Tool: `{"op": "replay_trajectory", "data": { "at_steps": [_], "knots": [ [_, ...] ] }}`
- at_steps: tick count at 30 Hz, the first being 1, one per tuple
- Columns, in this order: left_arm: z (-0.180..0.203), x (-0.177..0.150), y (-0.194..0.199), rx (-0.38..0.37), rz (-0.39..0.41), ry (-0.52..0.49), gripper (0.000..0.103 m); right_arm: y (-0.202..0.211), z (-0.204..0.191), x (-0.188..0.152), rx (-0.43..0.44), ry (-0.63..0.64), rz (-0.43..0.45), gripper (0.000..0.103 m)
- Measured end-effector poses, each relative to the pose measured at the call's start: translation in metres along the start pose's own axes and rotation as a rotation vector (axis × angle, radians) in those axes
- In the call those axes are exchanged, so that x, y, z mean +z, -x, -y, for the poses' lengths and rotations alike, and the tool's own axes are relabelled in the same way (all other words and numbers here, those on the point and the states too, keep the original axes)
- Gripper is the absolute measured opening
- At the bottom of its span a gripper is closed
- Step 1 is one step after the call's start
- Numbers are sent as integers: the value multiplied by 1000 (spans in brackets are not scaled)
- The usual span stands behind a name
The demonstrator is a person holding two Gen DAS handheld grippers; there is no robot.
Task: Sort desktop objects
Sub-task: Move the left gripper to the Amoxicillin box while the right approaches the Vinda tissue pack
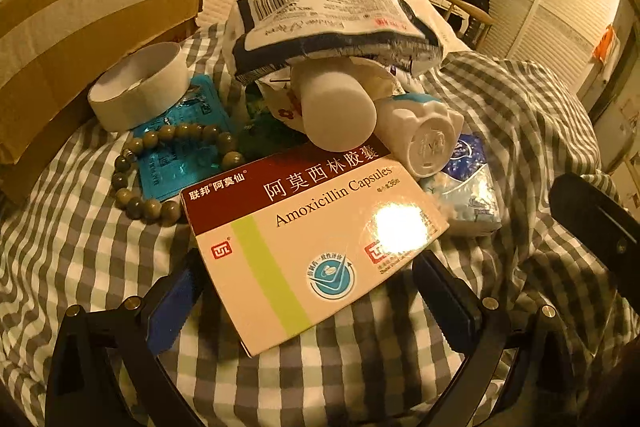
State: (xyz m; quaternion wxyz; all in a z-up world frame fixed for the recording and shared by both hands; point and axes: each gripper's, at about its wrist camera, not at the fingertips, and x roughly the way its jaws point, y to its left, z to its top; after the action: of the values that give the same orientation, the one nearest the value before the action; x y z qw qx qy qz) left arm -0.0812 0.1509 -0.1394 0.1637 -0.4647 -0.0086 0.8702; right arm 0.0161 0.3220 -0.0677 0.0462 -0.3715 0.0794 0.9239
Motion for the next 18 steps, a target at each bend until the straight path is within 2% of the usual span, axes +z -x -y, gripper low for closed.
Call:
{"op": "replay_trajectory", "data": {
  "at_steps": [4, 14, 18],
  "knots": [
    [-5, -2, -1, -21, 0, 18, 103, 0, 1, 0, -1, -2, -1, 79],
    [-28, -10, 16, -34, 17, -17, 100, -4, 1, -3, -19, 4, -13, 79],
    [-45, -12, 21, -44, 14, 33, 100, -3, 0, -4, -20, 14, -11, 79]
  ]
}}
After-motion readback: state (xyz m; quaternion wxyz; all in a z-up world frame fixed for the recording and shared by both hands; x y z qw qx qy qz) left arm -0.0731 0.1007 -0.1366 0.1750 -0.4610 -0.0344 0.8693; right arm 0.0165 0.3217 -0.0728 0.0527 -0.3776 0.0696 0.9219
